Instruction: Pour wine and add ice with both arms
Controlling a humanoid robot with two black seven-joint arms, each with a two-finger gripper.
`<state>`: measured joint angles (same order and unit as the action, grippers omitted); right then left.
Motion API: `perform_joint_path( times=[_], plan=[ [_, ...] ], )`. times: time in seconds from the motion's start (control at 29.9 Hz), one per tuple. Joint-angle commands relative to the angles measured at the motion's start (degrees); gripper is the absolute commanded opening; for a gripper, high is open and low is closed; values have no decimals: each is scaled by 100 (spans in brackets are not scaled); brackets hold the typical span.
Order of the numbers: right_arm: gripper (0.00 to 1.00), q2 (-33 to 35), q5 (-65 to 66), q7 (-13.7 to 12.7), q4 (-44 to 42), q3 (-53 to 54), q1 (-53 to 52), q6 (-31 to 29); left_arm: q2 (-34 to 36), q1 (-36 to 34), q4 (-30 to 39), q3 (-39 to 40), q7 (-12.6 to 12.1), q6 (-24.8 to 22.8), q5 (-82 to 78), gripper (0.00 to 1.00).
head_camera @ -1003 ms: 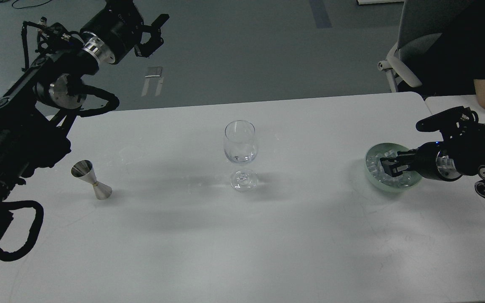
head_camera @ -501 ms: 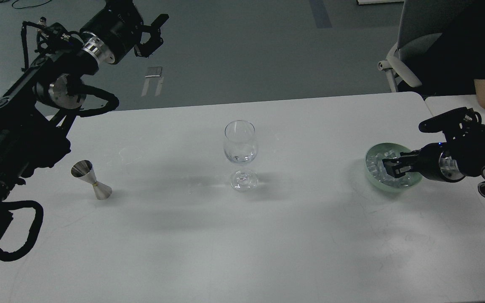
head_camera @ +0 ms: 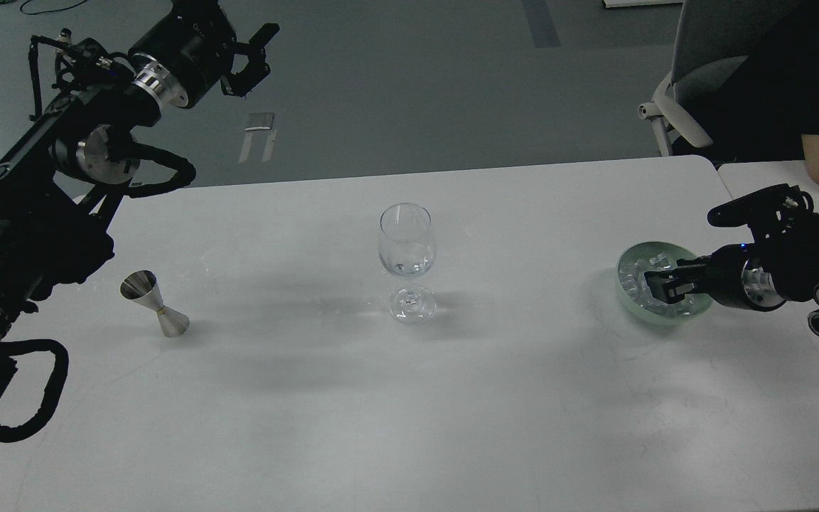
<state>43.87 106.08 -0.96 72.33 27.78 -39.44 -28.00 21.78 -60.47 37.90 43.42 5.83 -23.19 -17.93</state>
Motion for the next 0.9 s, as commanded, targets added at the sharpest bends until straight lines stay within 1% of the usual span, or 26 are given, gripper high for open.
perform_joint_path(
  times=[0.0,0.3,0.47,0.57,0.6,0.64,0.67,0.7,0.77,0.8,0.87],
  plan=[
    [54,-1,-8,-1,9,-1,15,0,1,9,-2,0,6,-28,0,99],
    [55,8,-9,-1,9,8,42,0,10,44,-2,9,6,-28,9,99],
    [53,-1,0,-1,9,8,50,0,10,35,-2,9,15,-28,0,99],
    [48,-1,0,-1,9,8,50,0,10,35,-2,9,15,-28,0,99],
    [42,-1,0,-9,9,8,50,0,10,35,-2,9,24,-28,9,99],
    [39,-1,0,-9,9,8,50,0,10,44,-2,9,24,-28,0,99],
    [31,8,9,-9,9,17,50,0,10,44,-2,9,24,-28,0,99],
    [27,8,9,-18,9,8,50,0,10,35,-2,9,24,-28,0,99],
    [26,8,9,-18,9,8,59,0,10,44,-2,9,24,-28,0,99],
    [22,8,9,-18,17,8,59,0,10,44,7,9,24,-28,0,99],
    [18,8,0,-18,35,26,59,0,10,44,-2,9,24,-28,0,99]
  ],
)
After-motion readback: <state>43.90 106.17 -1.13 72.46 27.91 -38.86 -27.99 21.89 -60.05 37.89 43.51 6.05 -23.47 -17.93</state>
